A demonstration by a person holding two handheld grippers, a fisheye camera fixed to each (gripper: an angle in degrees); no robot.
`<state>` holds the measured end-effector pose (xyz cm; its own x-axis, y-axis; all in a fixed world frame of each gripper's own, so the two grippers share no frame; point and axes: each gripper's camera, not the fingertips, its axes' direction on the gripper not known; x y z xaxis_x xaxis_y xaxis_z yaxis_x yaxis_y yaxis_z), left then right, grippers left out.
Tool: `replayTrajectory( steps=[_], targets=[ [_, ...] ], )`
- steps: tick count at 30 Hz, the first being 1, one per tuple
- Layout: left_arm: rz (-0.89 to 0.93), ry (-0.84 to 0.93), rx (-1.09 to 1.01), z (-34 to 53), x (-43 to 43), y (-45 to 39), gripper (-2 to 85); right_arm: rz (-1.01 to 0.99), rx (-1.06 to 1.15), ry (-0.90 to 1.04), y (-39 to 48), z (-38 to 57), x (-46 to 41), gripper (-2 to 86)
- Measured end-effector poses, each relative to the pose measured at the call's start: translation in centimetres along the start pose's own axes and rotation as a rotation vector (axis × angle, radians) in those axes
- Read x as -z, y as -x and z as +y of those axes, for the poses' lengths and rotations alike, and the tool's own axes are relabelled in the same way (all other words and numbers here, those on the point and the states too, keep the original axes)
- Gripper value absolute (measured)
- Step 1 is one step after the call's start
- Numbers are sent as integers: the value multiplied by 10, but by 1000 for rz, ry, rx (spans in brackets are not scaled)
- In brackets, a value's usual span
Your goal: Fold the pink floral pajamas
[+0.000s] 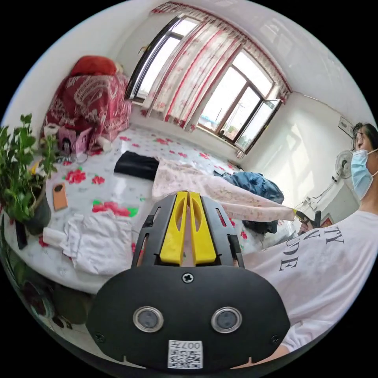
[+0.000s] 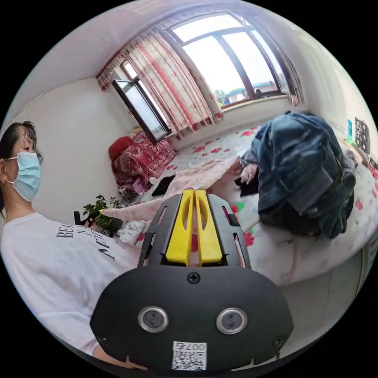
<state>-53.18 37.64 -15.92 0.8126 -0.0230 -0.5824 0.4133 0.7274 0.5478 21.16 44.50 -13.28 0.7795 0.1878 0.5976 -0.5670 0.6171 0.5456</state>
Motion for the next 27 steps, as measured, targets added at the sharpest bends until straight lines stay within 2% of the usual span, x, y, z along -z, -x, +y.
replayTrajectory(
  steps=[5,11,19,24,27],
  targets=[
    [26,151,195,30,-49,38,-10,53,-121,244,-34,29,-58,-3],
    [29,232,232,0,-99,49,-10,22,-201,320,-56,7,-100,-3],
    [-12,255,237,-143,-203,64,-9,22,-154,248,-61,-110,-154,-3],
    [-43,254,309,-238,-296,78,-5,122,-64,249,-58,-223,-234,1],
    [-84,300,366,-276,-363,91,12,260,-147,227,-78,-268,-290,10]
  ],
)
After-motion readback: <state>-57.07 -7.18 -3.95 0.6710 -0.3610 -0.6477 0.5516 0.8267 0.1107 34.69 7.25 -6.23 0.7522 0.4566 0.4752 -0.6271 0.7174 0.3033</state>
